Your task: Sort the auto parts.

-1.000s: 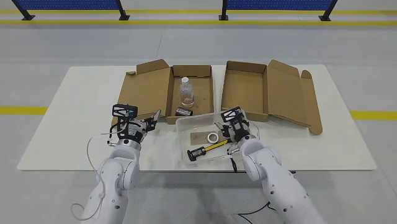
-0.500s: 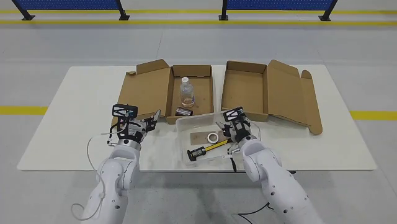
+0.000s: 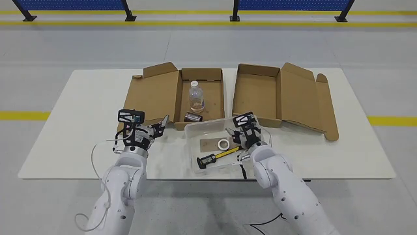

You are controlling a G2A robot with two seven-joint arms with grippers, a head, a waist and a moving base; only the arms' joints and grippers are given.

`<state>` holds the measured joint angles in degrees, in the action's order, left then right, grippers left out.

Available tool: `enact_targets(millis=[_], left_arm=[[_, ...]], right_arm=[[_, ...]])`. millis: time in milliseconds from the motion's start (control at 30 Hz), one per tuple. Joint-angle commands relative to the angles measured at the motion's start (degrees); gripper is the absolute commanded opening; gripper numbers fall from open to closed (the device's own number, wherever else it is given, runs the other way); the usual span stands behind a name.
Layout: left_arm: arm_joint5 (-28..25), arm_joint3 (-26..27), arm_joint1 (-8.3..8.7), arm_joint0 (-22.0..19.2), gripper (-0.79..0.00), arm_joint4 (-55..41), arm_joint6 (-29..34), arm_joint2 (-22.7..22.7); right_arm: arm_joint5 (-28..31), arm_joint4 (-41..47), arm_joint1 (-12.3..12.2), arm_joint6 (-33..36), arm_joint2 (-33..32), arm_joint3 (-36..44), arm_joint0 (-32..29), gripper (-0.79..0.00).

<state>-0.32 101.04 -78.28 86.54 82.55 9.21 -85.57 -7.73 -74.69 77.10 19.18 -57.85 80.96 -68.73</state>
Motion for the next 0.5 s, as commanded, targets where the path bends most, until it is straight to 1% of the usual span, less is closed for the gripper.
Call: enact_targets(millis=[0, 33, 267, 467], left_arm=[[0.0, 0.0, 0.00, 0.0, 0.000, 0.0, 0.0, 0.0], [0.0, 0.0, 0.00, 0.0, 0.000, 0.0, 0.0, 0.0], [0.0, 0.0, 0.00, 0.0, 0.000, 0.0, 0.0, 0.0], [0.0, 0.0, 0.00, 0.0, 0.000, 0.0, 0.0, 0.0]], right_arm=[[0.0, 0.4, 0.1, 0.0, 0.0, -0.5, 0.1, -0.077], [0.0, 0.6, 0.2, -0.1, 0.0, -1.0, 0.2, -0.089], [0.0, 1.6, 0.7, -0.1, 0.0, -3.2, 0.8, -0.080], [0.6, 2.7, 1.2, -0.1, 0.2, -6.3, 2.1, -0.123]])
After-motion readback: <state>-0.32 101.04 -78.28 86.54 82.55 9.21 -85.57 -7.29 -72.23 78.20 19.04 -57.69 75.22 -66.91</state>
